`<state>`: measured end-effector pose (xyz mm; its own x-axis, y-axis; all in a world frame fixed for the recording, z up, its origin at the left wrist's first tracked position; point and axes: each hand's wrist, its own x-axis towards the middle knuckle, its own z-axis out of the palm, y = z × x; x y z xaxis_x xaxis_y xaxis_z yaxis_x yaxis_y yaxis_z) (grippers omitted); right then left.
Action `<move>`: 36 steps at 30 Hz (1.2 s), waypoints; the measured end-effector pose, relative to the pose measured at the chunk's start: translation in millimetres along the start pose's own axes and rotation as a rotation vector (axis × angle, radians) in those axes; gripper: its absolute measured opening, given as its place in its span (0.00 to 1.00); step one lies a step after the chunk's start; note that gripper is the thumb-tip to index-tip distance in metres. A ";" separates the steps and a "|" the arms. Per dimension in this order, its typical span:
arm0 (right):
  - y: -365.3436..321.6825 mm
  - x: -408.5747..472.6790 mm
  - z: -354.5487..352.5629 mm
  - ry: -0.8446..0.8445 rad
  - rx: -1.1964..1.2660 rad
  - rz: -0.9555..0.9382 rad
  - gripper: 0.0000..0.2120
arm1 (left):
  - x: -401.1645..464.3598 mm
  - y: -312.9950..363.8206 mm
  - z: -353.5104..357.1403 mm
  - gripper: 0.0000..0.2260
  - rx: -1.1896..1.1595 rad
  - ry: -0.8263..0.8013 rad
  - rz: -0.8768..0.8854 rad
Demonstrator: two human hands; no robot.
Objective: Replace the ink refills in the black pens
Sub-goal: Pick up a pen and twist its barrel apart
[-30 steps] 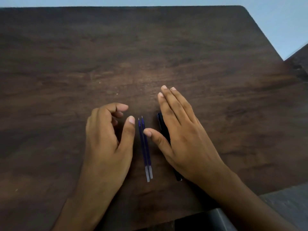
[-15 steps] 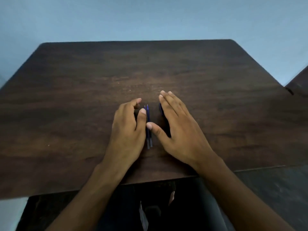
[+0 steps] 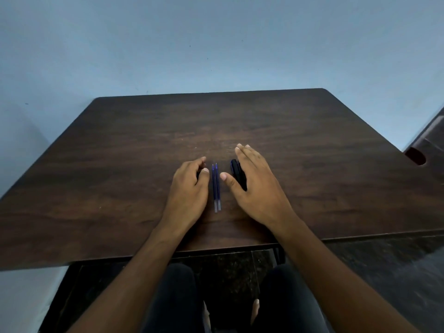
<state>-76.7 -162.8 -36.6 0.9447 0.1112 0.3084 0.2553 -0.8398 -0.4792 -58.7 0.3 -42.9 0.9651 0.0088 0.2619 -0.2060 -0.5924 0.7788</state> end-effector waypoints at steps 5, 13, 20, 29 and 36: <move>2.5 0.6 -2.6 0.181 0.058 0.073 0.23 | 0.5 0.4 -0.1 0.18 -0.011 0.010 -0.011; 15.7 3.5 2.4 0.247 0.091 0.272 0.05 | -0.7 -2.5 -0.8 0.19 0.002 -0.015 -0.003; 12.7 3.3 0.1 0.248 0.095 0.296 0.13 | -0.4 -6.2 0.7 0.19 0.045 -0.029 0.020; 12.1 5.3 0.1 0.231 0.087 0.294 0.14 | 0.3 -8.7 1.9 0.19 0.073 -0.031 0.026; 14.8 7.8 5.1 0.224 0.070 0.313 0.13 | 0.9 -8.0 2.6 0.19 0.065 -0.025 0.028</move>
<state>-64.5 -171.7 -45.5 0.9129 -0.2700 0.3061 -0.0177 -0.7755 -0.6311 -55.8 3.0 -50.4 0.9630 -0.0282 0.2681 -0.2228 -0.6429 0.7328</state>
